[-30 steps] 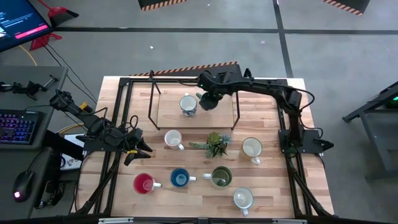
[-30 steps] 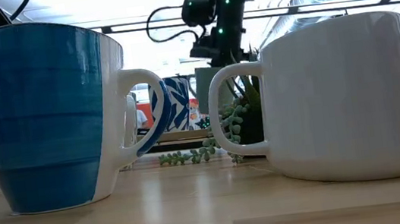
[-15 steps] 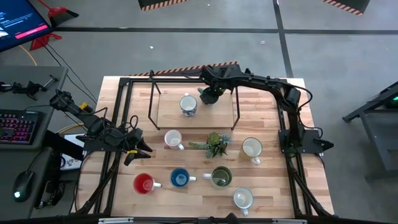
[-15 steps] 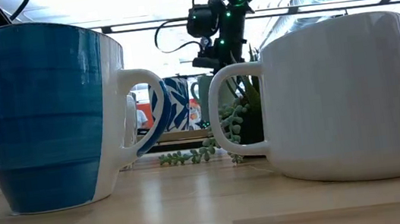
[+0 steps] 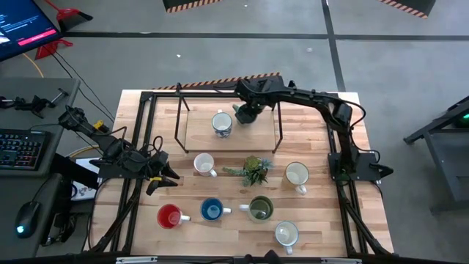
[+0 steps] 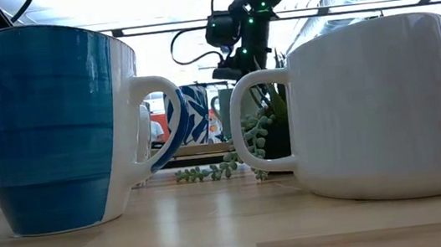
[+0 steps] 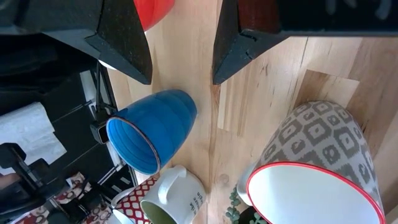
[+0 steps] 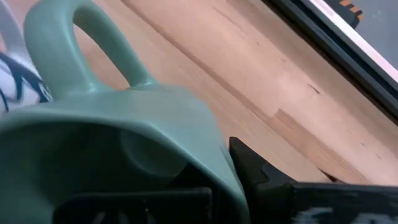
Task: Place coffee mugs
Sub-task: Put the green mug on the shelf
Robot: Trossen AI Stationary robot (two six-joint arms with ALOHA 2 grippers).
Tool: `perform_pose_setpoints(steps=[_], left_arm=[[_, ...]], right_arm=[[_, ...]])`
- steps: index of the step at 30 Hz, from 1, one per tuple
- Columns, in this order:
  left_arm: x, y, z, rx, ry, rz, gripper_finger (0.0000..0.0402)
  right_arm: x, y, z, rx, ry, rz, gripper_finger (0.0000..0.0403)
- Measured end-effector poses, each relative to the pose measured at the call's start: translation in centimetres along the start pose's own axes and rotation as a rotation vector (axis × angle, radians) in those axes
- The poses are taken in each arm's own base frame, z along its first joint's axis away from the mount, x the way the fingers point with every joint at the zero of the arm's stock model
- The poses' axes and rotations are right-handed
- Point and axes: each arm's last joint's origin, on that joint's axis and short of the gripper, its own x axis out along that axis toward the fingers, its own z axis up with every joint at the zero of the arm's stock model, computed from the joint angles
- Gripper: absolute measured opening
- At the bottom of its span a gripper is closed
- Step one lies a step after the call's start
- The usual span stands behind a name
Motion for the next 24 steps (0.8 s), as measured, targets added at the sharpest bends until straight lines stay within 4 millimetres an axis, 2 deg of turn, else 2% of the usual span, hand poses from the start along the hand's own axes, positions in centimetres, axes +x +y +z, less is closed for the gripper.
perform_pose_setpoints(steps=[14, 24], left_arm=[[0.0, 0.0, 0.0, 0.0, 0.0, 0.001, 0.0158], [0.0, 0.0, -0.01, 0.0, 0.001, 0.001, 0.0158]], right_arm=[[0.77, 0.15, 0.11, -0.02, 0.006, 0.004, 0.0001], [0.92, 0.23, 0.23, -0.028, -0.008, 0.001, 0.0042]])
